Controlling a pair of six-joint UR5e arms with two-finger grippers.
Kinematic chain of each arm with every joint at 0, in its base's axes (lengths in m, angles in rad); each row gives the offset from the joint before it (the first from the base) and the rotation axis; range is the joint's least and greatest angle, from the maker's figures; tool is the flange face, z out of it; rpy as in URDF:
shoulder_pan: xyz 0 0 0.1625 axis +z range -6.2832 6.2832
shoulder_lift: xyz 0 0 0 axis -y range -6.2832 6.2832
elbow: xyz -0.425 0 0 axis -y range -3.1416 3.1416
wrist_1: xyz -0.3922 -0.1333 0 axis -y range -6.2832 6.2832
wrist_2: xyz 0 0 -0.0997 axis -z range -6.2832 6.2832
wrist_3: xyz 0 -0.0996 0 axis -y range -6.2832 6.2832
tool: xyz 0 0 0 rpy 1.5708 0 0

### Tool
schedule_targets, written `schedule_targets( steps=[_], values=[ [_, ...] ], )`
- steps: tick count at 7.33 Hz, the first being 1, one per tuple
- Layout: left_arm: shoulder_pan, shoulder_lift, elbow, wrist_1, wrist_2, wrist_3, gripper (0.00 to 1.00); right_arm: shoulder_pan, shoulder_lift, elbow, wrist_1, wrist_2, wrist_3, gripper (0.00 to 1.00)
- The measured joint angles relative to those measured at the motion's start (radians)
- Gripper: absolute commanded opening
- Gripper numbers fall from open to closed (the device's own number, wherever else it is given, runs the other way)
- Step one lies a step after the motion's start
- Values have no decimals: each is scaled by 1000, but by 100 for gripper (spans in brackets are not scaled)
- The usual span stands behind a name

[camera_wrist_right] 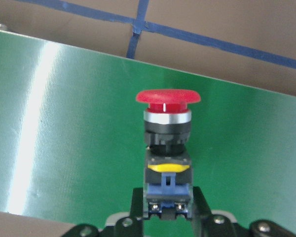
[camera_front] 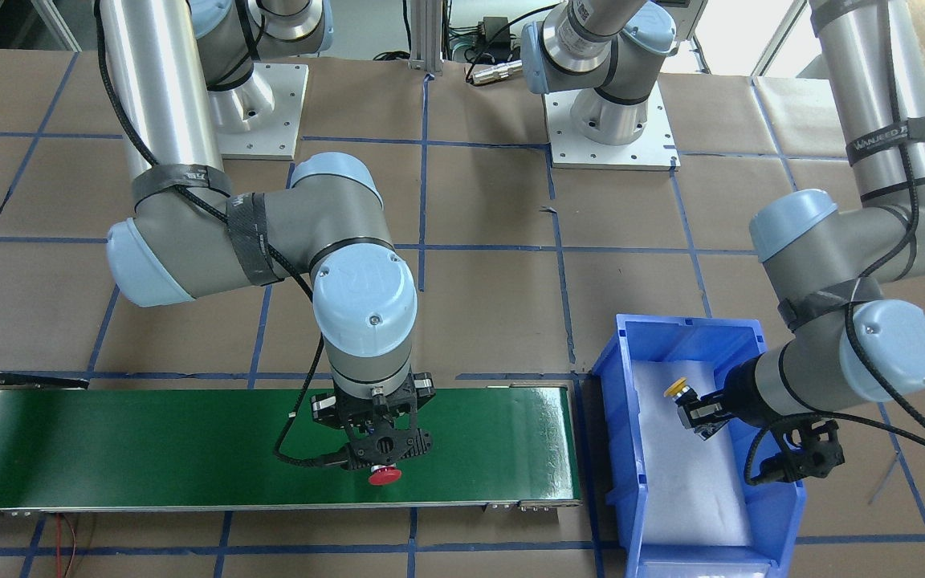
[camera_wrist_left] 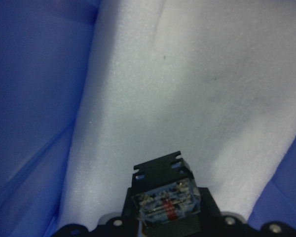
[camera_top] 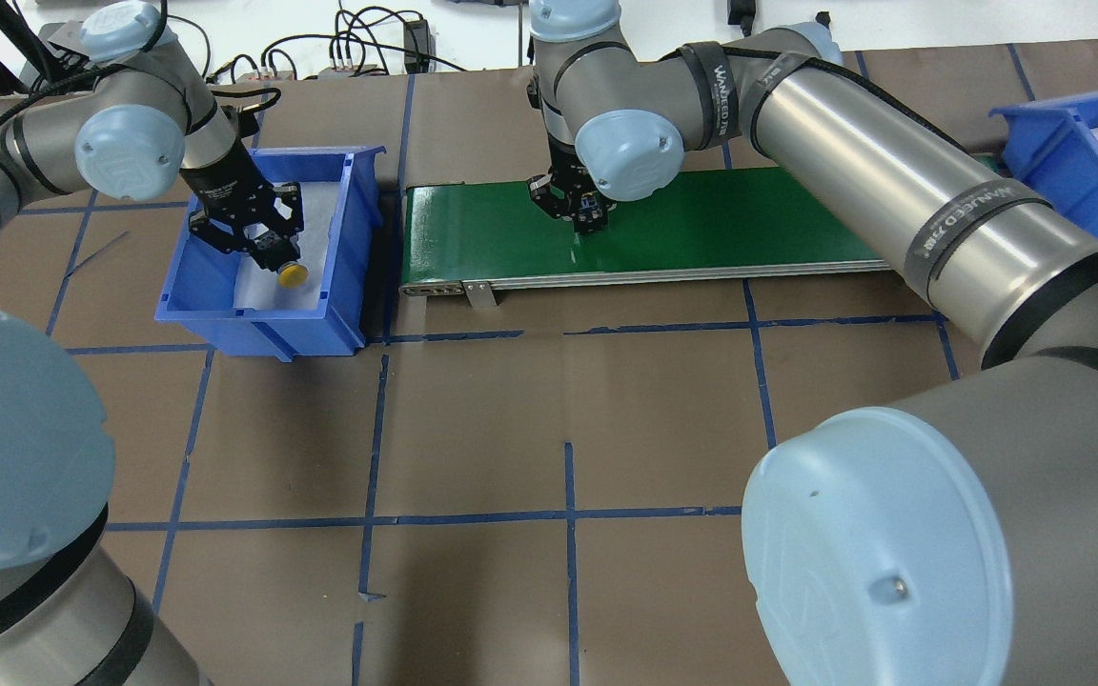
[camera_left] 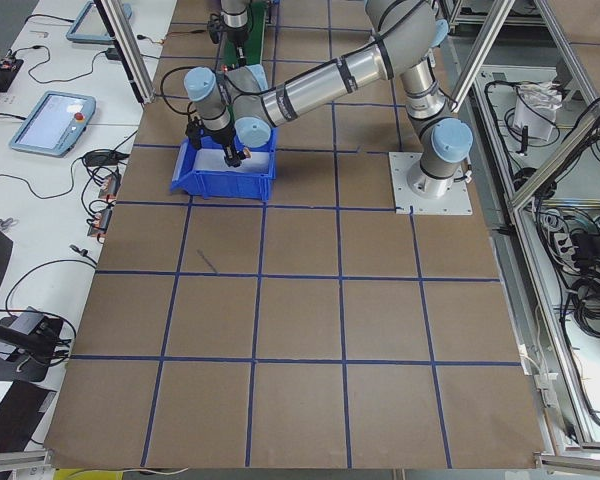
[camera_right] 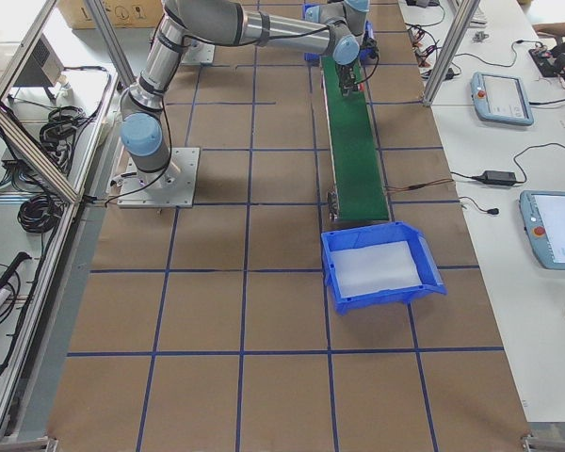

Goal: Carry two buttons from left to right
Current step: 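Lift second button with left gripper while right gripper lifts the first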

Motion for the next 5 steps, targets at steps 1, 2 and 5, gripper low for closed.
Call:
schedule_targets(
  steps=[1,2,5],
  values=[
    [-1,39,1,-18,1,1,26,-25,-38,0,42,-12,-41,8],
    [-4,80,2,-35,1,0,26,-69,-81,3,92,-16,-92,8],
    [-69,171,56,-100,4,-12,26,-226,-211,14,235,-22,-283,7]
  ],
)
